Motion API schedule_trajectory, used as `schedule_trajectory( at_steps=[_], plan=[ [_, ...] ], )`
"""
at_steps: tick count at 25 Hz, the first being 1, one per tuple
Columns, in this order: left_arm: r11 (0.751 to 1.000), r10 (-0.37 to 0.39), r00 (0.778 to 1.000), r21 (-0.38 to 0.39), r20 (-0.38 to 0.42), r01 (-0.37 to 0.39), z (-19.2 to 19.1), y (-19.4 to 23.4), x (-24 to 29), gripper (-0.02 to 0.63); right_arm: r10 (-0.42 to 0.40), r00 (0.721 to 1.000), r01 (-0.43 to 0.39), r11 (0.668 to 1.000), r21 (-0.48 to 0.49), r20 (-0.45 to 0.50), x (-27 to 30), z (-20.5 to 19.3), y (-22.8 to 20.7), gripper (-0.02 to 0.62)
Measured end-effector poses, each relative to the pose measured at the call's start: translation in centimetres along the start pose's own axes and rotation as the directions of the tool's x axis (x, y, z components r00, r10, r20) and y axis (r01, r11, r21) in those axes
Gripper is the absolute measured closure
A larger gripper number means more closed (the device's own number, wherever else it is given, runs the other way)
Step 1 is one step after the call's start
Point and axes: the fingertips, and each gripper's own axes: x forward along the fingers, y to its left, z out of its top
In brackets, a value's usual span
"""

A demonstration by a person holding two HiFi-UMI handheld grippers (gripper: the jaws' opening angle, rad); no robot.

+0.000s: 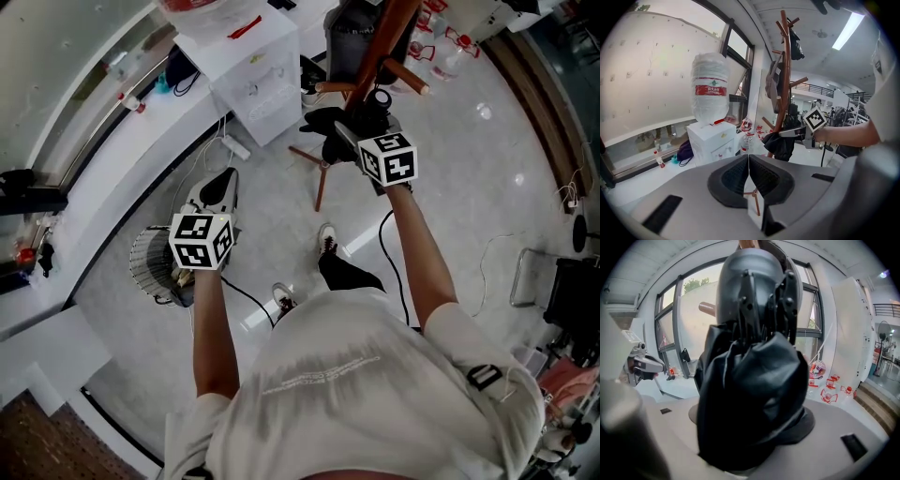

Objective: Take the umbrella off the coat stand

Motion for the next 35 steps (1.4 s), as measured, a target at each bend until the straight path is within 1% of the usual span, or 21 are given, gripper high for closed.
schedule_trajectory(
  at_steps=[3,6,9,11,12,17,21,25,30,35],
  plan=[
    [1.0,-0.01,1.0,0.012,0.012,0.01,0.4,-0.2,-0.6,0.589,-0.015,1.0,0.015,1.0,-0.001,0.007,-1.2,1.2,-0.2,0.288],
    [1.0,-0.02,1.0,0.023,0.024,0.019,0.7,-0.5,-1.3,0.589,-0.024,1.0,0.024,1.0,-0.006,-0.008,-2.4,1.6,-0.1,0.29],
    [0.999,-0.027,0.999,0.035,0.037,0.025,1.1,-0.6,-2.0,0.589,0.001,1.0,0.001,0.998,0.06,-0.022,-3.7,1.9,0.3,0.293],
    [0.999,-0.029,0.999,0.042,0.046,0.027,1.4,-0.7,-2.5,0.589,0.024,1.0,-0.023,0.994,0.109,-0.01,-4.8,2.4,0.8,0.295],
    [0.999,-0.03,0.998,0.043,0.05,0.028,1.4,-0.7,-2.8,0.589,0.03,1.0,-0.029,0.993,0.117,-0.003,-5.3,2.7,1.1,0.295],
    [0.998,-0.041,0.997,0.056,0.061,0.037,1.6,-1.1,-3.9,0.589,0.008,1.0,-0.008,0.997,0.073,0.001,-7.2,3.2,2.1,0.295],
    [0.997,-0.045,0.996,0.064,0.071,0.041,1.8,-1.2,-4.5,0.589,-0.01,1.0,0.009,0.996,0.083,0.011,-8.7,3.2,2.1,0.295],
    [0.996,-0.06,0.995,0.075,0.075,0.055,1.9,-1.4,-4.8,0.589,-0.039,0.999,0.038,0.997,0.069,0.016,-10.3,3.2,2.1,0.295],
    [0.99,-0.101,0.991,0.107,0.09,0.091,2.8,-2.6,-4.7,0.589,-0.073,0.997,0.07,0.994,0.079,0.034,-13.1,3.0,2.1,0.297],
    [0.981,-0.148,0.982,0.144,0.119,0.13,4.4,-4.6,-5.1,0.589,-0.117,0.992,0.113,0.99,0.085,0.049,-16.7,3.1,2.2,0.296]
  ],
)
